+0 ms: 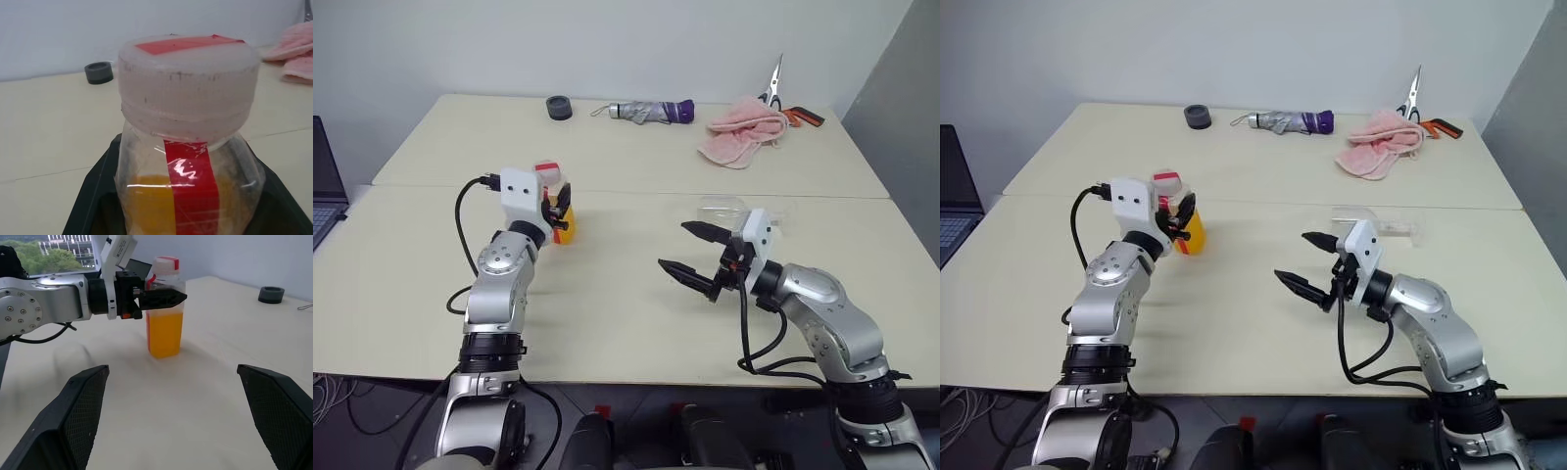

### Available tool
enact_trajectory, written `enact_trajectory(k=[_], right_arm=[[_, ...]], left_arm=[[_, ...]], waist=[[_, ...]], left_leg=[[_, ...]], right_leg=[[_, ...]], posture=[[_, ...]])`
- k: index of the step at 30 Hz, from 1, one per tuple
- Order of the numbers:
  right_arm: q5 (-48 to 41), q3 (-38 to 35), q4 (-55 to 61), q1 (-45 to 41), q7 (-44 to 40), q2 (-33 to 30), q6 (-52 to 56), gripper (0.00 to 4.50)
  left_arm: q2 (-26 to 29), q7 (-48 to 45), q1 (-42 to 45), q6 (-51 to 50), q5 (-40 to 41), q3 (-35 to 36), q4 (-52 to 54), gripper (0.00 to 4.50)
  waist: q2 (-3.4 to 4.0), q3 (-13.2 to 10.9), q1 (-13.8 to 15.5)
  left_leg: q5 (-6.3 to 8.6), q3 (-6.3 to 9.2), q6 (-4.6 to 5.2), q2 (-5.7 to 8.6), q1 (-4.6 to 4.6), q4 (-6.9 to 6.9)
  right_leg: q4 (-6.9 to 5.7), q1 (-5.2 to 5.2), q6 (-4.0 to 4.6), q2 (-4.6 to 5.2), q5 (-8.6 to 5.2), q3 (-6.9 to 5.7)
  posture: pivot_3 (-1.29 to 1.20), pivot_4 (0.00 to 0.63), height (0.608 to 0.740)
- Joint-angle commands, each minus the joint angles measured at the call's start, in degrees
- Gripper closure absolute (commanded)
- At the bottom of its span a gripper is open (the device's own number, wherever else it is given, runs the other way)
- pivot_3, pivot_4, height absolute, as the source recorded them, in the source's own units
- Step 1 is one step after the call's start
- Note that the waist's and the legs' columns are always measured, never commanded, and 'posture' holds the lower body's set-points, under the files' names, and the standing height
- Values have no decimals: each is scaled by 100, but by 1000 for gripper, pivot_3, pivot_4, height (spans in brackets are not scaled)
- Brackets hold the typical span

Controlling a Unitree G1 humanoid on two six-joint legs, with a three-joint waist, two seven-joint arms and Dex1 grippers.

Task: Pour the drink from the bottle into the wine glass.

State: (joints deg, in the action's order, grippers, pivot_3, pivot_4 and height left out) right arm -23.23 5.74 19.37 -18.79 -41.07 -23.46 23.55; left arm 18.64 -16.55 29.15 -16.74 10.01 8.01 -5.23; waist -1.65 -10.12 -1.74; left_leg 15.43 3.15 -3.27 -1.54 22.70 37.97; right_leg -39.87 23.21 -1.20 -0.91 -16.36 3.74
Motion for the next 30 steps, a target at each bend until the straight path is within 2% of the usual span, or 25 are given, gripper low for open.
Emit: enact_trajectory(k=[1, 7, 13, 17, 20, 24, 30], right_arm=[[70, -82, 64, -57, 10, -12, -237, 0], [-130, -308, 200, 10, -66, -240, -9, 0], [-691, -768, 694, 309, -7, -584, 572, 0], [-1077, -861, 1196, 218, 254, -661, 1100, 0], [-1208, -742, 1408, -80, 544, -602, 1462, 0], [-948, -376, 1419, -518, 859, -512, 1678, 0], [-602, -88, 1163, -838, 1073, -286, 1585, 0]], left_arm=[[84, -547, 19, 116, 331, -80, 546, 2565], [219, -1269, 48, 164, 431, -353, 488, 2568], [341, -2634, 282, 402, 538, -986, 211, 2571], [197, -3290, 544, 495, 721, -1196, -70, 2578], [88, -3707, 683, 547, 839, -1315, -232, 2578], [-55, -4133, 746, 602, 932, -1468, -309, 2578], [-158, -4471, 848, 772, 834, -1614, -468, 2578]], waist=[[0, 0, 1], [0, 0, -1], [0, 0, 6], [0, -1, 5], [2, -3, -33], [2, -3, -39], [2, -3, -9]], left_leg=[[0, 0, 0, 0, 1, 0], [0, -2, 0, 1, -1, 0], [0, -2, 0, 3, 3, 0], [0, -2, 1, 8, 3, 0], [1, -5, 1, 5, 1, 0], [1, -2, 1, 0, 0, -1], [1, -2, 1, 4, 5, 1]], right_leg=[[0, 0, 0, 0, 0, 0], [0, 0, 0, -1, 0, 0], [2, 1, 0, -1, 0, 0], [3, 1, 0, -2, 0, -1], [1, 2, -1, -8, -1, 2], [0, 3, 0, -16, -1, 2], [2, 4, 0, -12, -1, 2]], posture=[[0, 150, 740], [0, 150, 740], [0, 150, 740], [0, 150, 740], [0, 150, 740], [0, 150, 740], [0, 150, 740]])
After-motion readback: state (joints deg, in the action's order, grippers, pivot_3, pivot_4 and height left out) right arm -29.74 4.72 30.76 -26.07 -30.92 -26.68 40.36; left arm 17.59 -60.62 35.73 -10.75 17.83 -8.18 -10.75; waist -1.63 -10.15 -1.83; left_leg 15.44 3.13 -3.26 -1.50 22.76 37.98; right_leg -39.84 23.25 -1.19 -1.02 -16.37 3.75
